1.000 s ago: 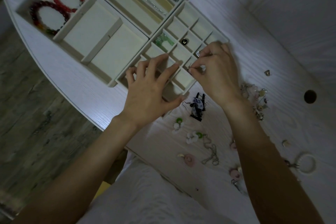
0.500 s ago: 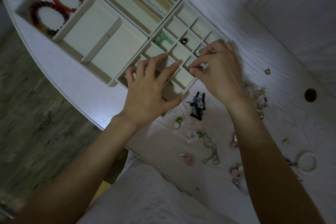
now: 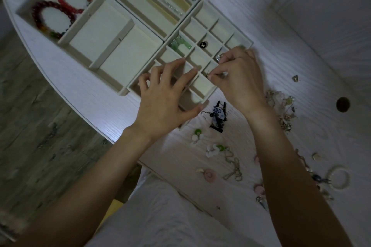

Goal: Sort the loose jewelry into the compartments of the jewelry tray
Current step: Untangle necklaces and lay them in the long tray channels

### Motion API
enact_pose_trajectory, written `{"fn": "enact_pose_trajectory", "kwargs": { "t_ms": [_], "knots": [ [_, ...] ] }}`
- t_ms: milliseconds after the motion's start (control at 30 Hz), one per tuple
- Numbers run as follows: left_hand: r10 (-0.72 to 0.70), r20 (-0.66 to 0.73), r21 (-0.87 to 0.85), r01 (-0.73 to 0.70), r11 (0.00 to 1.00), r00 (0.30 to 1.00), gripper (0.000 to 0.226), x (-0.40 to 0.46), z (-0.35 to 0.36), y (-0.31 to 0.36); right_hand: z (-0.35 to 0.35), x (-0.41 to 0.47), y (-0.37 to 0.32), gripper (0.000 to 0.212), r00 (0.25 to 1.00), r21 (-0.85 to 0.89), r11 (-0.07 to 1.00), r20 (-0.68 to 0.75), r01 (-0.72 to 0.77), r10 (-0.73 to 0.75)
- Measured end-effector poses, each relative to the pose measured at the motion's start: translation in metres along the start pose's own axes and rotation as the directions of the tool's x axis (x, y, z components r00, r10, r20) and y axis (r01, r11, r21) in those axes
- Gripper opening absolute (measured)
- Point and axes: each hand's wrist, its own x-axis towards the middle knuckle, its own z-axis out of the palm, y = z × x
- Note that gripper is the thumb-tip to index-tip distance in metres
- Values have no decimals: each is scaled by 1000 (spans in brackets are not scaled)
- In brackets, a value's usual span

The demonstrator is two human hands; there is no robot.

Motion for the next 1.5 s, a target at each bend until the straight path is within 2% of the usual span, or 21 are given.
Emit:
{"fn": "enact_pose_trajectory", "kwargs": {
  "t_ms": [433,767,1100,1167,1367,1500],
  "knots": [
    [4,5,-8,-4,1000,1000,77,0,0,-2,0,3,0,15,999,17,999,-11,-39,39],
    [5,-2,-5,-5,1000,1000,78,0,1,-2,-11,6,4,14,997,52,998,67,-37,33],
    [9,-20,10,-9,1000,1000,77,0,2,-2,-5,7,-2,10,996,-74,997,88,16,-10],
    [12,-17,11,-12,1000,1000,77,0,3,-2,-5,8,-5,9,998,-98,995,61,18,-12],
    [18,-25,9,-18,1000,1000,77,-1,3,-2,-4,3,-1,7,1000,-14,1000,-9,-18,18],
    [23,-30,12,-22,1000,999,77,0,4,-4,-7,1,6,8,994,51,997,-90,65,-60]
  ]
}}
